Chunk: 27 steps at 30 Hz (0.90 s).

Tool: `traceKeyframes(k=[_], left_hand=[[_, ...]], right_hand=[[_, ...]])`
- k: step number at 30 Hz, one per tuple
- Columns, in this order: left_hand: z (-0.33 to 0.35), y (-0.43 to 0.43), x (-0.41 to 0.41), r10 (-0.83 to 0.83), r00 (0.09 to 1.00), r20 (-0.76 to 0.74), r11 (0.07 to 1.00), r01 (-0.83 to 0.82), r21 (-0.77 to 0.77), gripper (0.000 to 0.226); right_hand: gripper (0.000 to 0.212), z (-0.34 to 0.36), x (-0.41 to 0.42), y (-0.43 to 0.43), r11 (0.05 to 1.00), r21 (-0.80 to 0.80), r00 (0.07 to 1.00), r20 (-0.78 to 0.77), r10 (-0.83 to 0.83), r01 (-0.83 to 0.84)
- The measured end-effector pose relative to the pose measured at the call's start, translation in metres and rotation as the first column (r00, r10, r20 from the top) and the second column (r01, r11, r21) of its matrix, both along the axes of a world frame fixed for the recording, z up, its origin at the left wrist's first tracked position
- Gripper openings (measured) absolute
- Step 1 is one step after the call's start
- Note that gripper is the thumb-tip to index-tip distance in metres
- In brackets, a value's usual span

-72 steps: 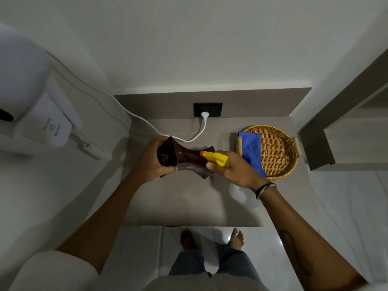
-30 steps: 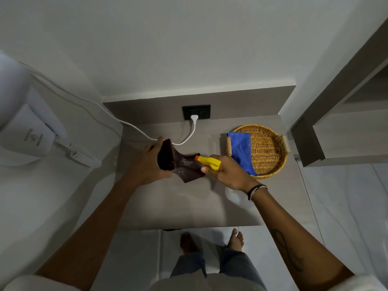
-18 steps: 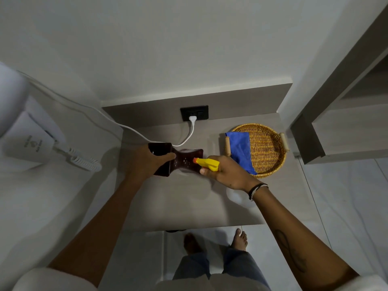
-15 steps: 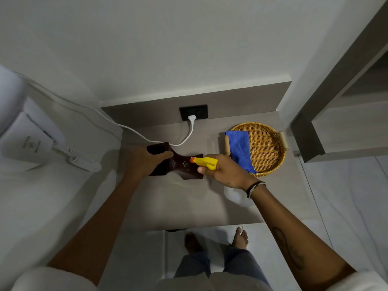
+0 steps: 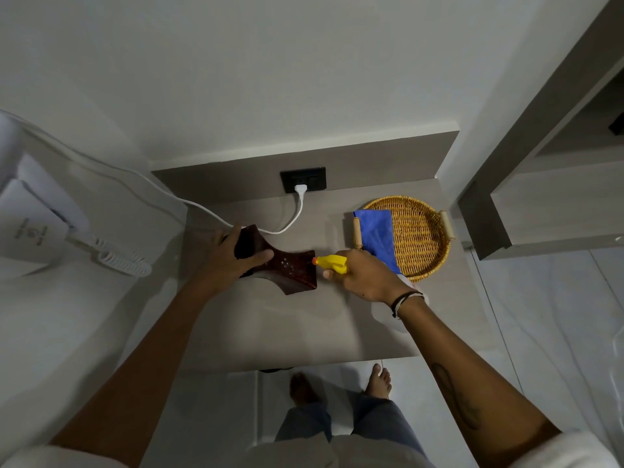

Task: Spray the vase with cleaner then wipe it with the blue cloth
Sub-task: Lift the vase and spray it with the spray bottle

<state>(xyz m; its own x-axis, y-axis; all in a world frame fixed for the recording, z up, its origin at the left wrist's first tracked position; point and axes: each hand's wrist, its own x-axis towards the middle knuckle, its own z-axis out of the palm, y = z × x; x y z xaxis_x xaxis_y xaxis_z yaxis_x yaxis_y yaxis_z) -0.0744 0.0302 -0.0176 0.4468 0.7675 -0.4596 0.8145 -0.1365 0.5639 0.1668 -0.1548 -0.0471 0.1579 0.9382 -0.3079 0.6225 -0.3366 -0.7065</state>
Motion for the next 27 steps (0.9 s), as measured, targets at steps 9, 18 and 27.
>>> traceKeyframes(k=[9,18,27], left_hand=[[0.007,0.005,-0.017,-0.266,0.963,0.045,0.949,0.254,0.188,0.116],[0.013,-0.002,-0.007,0.116,0.986,0.118,0.99,-0.124,0.06,0.058],[0.022,-0.001,-0.004,0.146,0.988,0.052,0.989,-0.147,0.032,0.055]], right_hand=[[0.025,-0.002,-0.003,-0.007,0.998,0.069,0.996,-0.095,-0.005,0.012],[0.033,0.019,-0.024,-0.005,0.986,0.158,0.989,-0.126,0.077,-0.057],[0.039,0.025,-0.03,0.002,0.994,0.104,0.998,-0.041,0.049,-0.044]])
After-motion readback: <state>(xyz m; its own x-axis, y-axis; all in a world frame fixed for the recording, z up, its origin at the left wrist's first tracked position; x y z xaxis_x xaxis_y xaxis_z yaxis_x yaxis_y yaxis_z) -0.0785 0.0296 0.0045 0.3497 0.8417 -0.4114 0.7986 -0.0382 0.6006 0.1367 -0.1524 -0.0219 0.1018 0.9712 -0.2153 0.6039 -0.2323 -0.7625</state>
